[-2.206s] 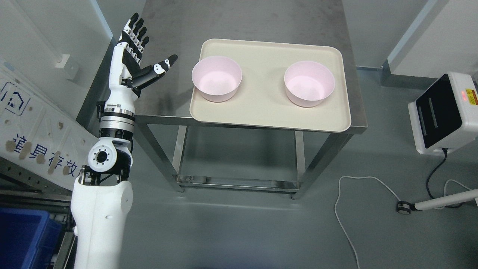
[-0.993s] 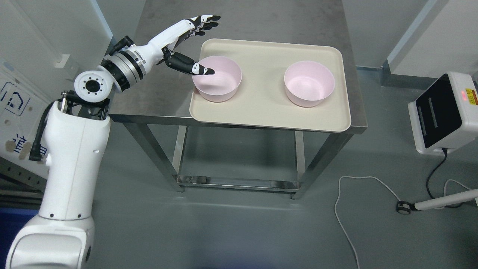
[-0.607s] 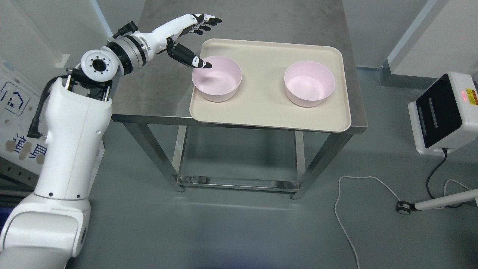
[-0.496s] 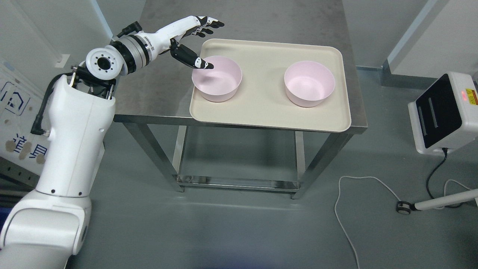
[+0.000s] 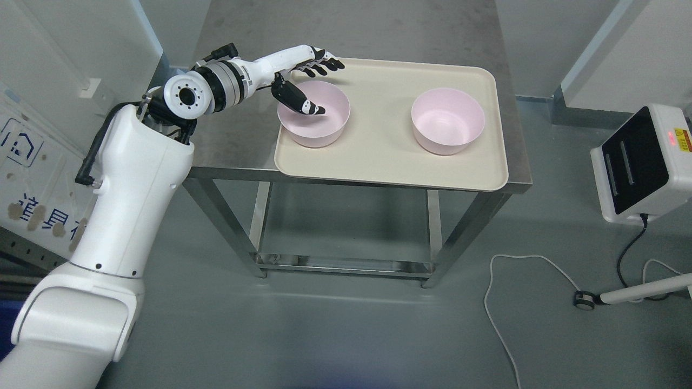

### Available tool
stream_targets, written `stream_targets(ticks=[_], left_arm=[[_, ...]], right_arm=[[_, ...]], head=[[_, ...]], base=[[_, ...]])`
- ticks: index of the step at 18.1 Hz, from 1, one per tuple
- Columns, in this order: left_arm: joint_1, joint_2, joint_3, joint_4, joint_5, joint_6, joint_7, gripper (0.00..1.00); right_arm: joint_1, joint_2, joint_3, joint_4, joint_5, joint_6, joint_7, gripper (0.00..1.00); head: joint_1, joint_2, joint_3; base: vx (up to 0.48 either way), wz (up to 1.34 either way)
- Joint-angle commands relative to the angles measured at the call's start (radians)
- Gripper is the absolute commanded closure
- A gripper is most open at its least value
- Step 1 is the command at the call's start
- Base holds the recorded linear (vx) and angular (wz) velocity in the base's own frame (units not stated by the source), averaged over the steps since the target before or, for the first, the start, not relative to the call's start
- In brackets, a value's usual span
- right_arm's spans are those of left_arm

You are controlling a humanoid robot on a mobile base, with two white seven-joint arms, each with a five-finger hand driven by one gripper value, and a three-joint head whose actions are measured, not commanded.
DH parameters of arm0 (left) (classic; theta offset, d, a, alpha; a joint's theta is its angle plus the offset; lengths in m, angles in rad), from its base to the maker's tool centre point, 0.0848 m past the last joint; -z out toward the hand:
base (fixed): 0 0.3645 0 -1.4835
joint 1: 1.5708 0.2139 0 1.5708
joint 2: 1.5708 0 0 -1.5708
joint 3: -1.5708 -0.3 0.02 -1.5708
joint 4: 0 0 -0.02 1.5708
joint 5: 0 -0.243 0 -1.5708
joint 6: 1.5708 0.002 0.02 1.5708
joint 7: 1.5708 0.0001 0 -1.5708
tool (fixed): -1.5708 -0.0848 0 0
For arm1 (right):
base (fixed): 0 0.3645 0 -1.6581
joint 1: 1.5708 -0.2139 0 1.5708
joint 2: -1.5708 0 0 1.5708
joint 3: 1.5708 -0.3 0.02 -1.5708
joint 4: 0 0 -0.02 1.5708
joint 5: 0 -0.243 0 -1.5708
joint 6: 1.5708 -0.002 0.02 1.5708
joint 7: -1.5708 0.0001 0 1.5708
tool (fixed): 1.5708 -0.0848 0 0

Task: Stack pink IKEA bowls on left shelf middle
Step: 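Grip the rim of the nearer pink bowl with the left hand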

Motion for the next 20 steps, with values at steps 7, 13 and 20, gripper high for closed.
stream_targets(ticks=[7, 13, 20], left_arm=[[-0.044, -0.021, -0.053, 0.155, -0.051, -0.133, 0.009, 0.67], [-0.050, -0.035, -0.010, 0.202, -0.049, -0.252, 0.011, 1.00], [-0.156, -0.154, 0.132, 0.192, -0.037, -0.253, -0.008, 1.00]], right_arm=[[0.000, -0.017, -0.009, 0.000, 0.008, 0.001, 0.001, 0.00], [0.000, -0.017, -0.011, 0.000, 0.008, 0.001, 0.000, 0.00], [0.000, -0.017, -0.011, 0.000, 0.008, 0.001, 0.000, 0.00]], head=[[0.0000, 0.000, 0.000], [0.0000, 0.000, 0.000], [0.0000, 0.000, 0.000]], base=[[0.000, 0.00], [0.000, 0.00], [0.000, 0.00]])
